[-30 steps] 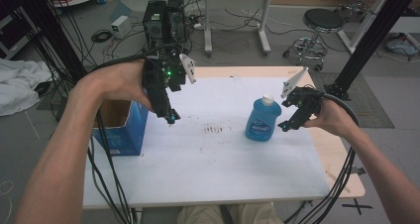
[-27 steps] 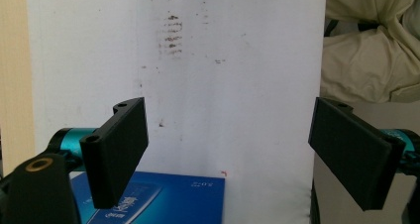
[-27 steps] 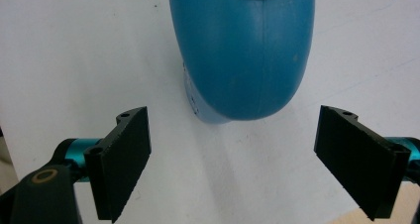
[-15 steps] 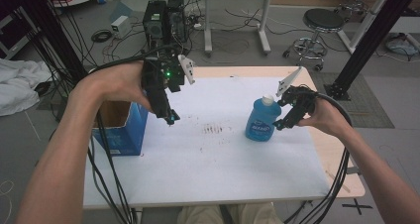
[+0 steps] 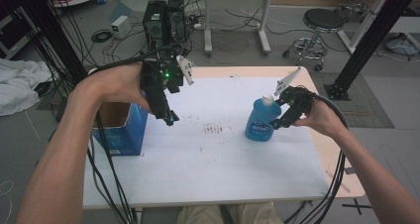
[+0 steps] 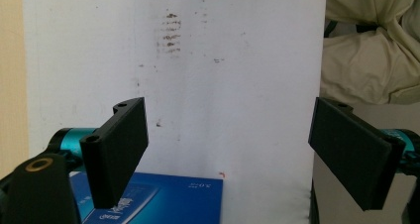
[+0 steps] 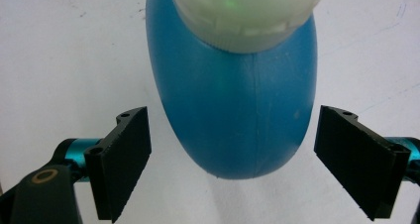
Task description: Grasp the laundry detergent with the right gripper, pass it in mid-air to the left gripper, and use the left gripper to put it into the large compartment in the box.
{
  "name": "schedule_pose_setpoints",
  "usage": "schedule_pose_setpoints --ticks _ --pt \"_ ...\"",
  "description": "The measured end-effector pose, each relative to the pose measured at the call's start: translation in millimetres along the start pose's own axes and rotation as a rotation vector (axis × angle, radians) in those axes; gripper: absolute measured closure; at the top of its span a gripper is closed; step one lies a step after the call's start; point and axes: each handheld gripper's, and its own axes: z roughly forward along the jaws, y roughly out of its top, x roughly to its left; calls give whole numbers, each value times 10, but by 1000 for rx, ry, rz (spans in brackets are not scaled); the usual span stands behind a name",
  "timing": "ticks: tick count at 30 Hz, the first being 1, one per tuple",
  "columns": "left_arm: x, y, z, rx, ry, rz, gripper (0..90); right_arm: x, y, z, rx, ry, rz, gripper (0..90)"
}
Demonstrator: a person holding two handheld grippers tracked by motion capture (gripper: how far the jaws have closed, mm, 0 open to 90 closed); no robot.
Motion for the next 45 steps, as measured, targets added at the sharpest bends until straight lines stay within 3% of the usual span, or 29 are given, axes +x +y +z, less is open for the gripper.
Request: schedule_pose_setpoints --ticks 19,30,45 --pt "10 -21 43 -5 -7 -6 156 -60 -46 159 -83 32 15 136" --pt "11 -34 60 -4 -11 -8 156 -47 -37 211 -82 21 14 136" --pt "10 -32 69 -10 -9 -8 156 -72 -53 238 -100 45 28 179"
